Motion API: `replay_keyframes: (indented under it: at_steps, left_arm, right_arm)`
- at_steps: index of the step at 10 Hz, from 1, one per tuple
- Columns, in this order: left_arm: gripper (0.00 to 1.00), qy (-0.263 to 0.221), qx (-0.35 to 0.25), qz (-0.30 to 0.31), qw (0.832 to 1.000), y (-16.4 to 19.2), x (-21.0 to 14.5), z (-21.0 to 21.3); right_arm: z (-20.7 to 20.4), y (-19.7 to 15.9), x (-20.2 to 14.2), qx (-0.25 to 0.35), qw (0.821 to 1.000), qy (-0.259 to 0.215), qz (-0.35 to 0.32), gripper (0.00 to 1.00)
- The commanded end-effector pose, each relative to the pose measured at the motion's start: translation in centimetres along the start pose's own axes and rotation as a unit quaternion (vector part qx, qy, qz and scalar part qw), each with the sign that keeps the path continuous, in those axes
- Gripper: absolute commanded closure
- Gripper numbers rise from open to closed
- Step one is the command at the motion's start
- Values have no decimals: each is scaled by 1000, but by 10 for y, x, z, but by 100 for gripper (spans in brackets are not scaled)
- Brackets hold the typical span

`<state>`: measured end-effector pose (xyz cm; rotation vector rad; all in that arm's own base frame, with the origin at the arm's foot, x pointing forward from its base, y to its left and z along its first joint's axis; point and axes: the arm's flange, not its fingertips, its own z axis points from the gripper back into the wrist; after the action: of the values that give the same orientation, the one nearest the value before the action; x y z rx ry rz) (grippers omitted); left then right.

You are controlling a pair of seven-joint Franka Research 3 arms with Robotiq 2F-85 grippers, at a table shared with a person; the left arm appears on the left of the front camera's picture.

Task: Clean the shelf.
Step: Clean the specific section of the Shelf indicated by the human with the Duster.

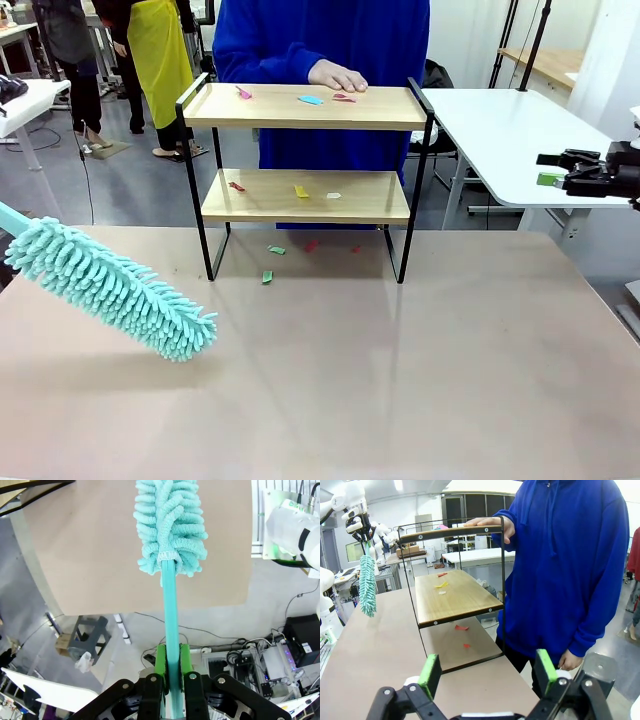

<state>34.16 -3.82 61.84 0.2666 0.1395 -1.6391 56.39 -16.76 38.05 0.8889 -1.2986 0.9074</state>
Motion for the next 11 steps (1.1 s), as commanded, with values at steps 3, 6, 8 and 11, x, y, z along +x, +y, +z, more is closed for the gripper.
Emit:
replay_keyframes:
  at_steps: [3, 6, 8, 11]
  left_arm:
    - [87, 0, -2, 0, 1000, -2, -2, 5]
    - [87, -35, 6, 12, 999, 2, 0, 10]
    - [87, -152, 2, 36, 988, 2, 2, 23]
    - [87, -305, -18, 131, 943, -7, 32, 69]
  right_arm:
    - [-1, 1, 4, -1, 1000, 5, -3, 0]
    - [-1, 1, 4, -1, 1000, 5, -3, 0]
    - [-1, 1, 4, -1, 1000, 5, -3, 0]
    - [-1, 1, 4, -1, 1000, 5, -3, 0]
